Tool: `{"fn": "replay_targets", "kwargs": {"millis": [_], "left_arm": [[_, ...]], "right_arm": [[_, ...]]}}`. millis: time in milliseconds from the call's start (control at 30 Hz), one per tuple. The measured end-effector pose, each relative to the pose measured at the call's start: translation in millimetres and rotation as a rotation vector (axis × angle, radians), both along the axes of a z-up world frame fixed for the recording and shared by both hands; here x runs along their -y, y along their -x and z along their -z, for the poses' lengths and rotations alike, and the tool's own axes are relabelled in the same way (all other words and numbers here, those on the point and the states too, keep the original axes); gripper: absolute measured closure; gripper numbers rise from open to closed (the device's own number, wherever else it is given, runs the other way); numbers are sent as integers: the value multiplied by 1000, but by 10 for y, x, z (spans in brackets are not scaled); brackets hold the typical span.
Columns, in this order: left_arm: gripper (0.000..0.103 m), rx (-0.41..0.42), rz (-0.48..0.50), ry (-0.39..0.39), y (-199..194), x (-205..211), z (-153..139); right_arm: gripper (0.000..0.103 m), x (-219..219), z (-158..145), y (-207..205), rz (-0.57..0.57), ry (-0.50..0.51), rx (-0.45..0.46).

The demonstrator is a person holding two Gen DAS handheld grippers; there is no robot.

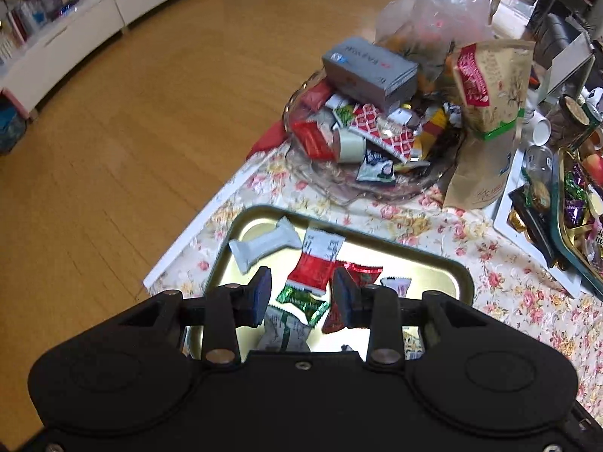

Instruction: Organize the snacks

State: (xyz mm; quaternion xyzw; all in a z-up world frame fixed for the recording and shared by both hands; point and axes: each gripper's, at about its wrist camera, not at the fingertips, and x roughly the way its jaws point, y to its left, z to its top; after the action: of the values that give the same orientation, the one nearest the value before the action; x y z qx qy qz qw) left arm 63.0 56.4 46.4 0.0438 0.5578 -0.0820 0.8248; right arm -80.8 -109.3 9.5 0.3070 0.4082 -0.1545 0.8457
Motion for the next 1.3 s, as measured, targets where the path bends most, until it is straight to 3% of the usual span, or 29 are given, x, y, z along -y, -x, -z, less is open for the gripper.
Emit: {"fn": "replay_targets", "kwargs": {"millis": [233,267,300,367,467,1000,1300], "left_arm": [[58,-29,13,5,37,38,54],[58,-28,18,4,41,46,55],[58,-28,22,2,46,52,56],[58,-28,25,1,49,60,58],[58,-30,28,1,49,66,62],[58,-48,73,-80,127,156,207],[58,-111,127,-114,207,226,393]], "right_arm": [[81,-192,-42,-141,-61,60,38],[78,-208,-52,-147,-63,63,49],[66,-228,-62,-147,-62,67,64],[54,-240,-84,-145,-57,66,91],[48,-250,-107,-144,-56,58,115],[46,-154,142,-160,-54,61,-88],[46,-57,275,-82,-39,35,-181]]}}
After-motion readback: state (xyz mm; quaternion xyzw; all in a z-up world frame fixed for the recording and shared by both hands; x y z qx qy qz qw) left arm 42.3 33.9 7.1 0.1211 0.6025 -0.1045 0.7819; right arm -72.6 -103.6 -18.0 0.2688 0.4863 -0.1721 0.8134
